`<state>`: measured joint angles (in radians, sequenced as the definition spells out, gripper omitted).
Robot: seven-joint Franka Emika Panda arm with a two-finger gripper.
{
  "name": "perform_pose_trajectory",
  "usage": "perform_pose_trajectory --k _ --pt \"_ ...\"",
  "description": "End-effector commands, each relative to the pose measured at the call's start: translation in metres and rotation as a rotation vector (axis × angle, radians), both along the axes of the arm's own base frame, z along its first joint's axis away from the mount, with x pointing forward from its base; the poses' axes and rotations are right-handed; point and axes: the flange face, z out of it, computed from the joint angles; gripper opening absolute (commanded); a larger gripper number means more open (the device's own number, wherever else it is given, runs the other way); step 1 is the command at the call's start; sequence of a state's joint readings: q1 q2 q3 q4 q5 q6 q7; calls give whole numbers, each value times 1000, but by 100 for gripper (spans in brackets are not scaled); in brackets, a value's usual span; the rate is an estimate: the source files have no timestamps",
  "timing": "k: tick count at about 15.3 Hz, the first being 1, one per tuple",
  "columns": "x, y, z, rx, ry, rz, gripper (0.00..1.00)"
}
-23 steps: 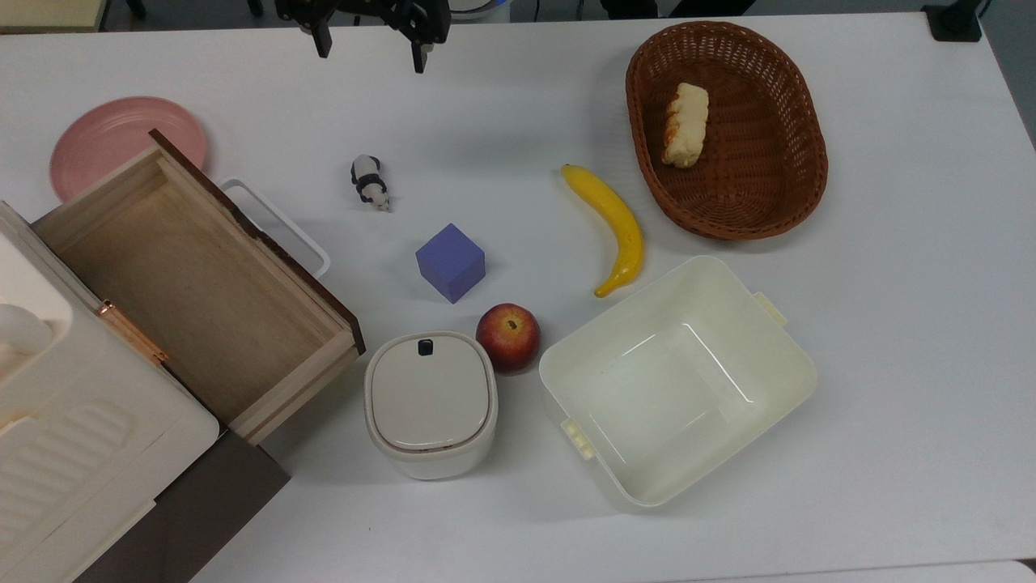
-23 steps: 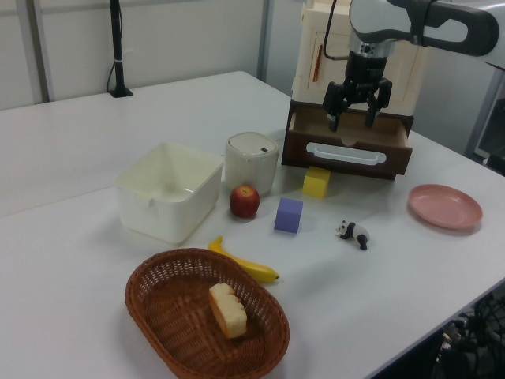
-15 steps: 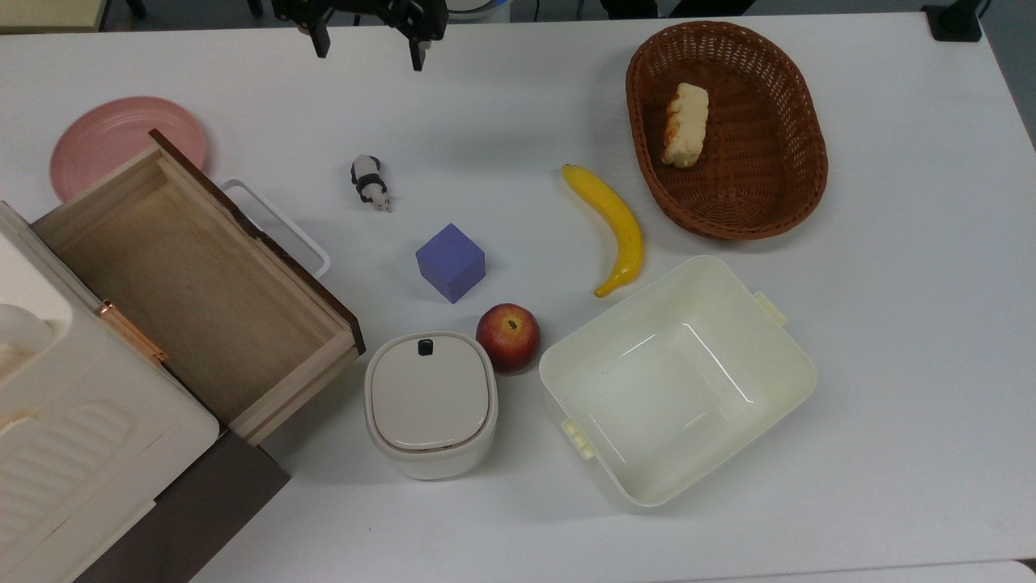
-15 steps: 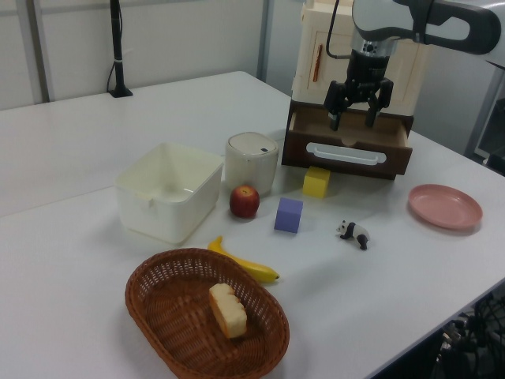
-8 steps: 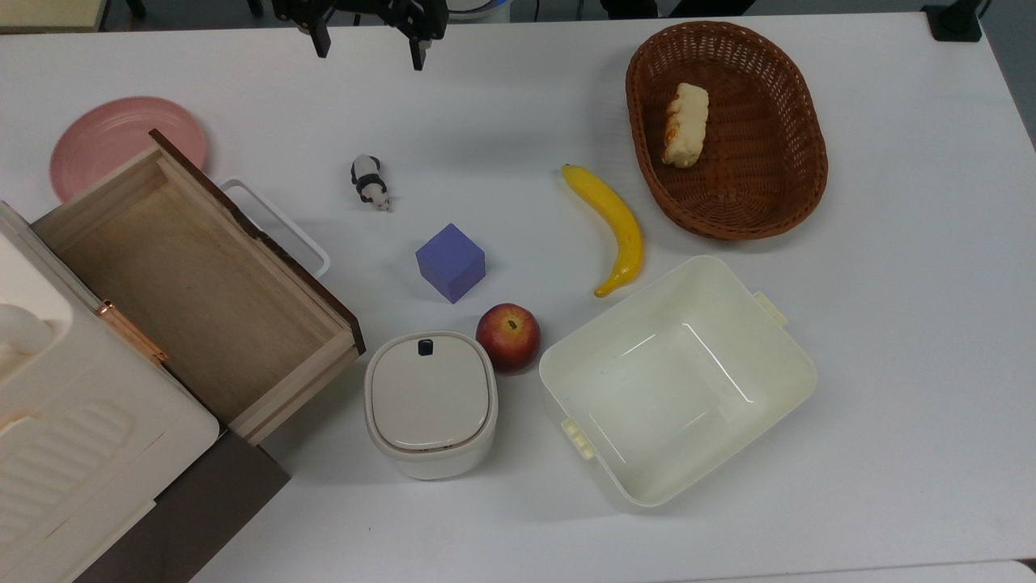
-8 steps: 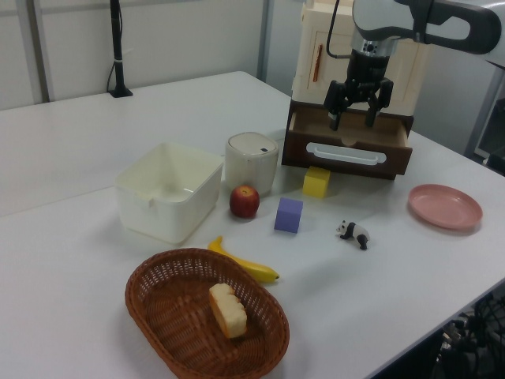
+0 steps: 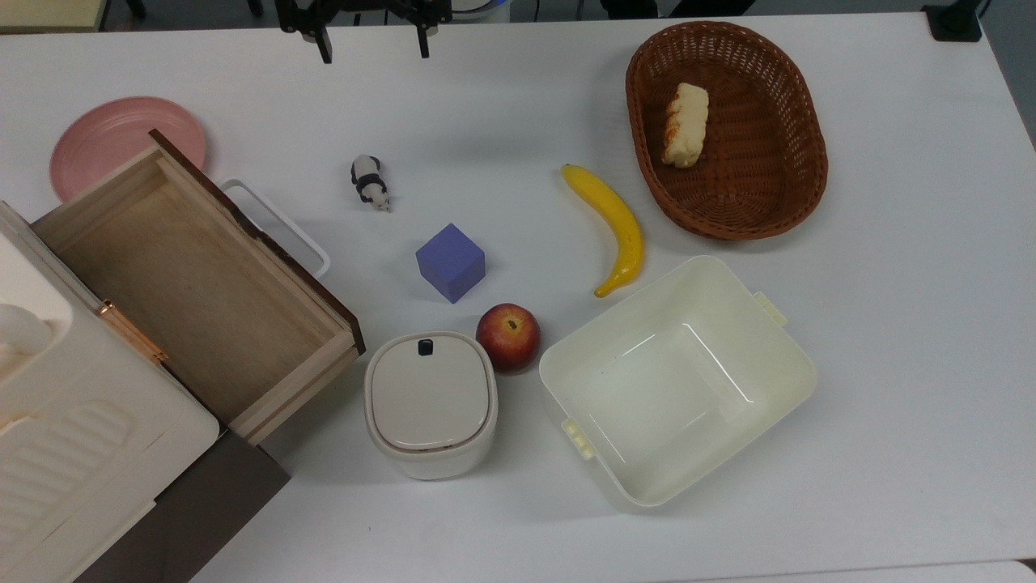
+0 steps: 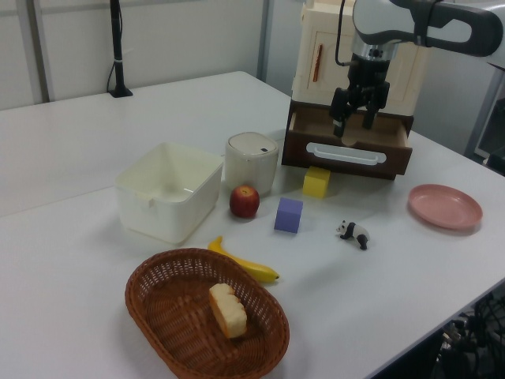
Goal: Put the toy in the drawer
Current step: 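Move the gripper from above the drawer toward the panda toy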
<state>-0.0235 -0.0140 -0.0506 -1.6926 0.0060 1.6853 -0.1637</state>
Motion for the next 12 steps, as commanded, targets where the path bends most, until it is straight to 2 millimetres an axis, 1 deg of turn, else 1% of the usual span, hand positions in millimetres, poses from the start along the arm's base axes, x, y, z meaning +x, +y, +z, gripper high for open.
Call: perform_pose_trajectory --k 1,2,5,6,7,12 --pt "-23 8 -22 -2 50 47 100" --pt "-26 9 -28 -4 58 50 100" --pt "-39 9 -46 -18 5 54 100" --pt "-40 8 -54 -25 -4 53 100" --pt "-43 7 -57 -34 -17 52 100" --pt "-52 -2 -100 -106 -13 74 100"
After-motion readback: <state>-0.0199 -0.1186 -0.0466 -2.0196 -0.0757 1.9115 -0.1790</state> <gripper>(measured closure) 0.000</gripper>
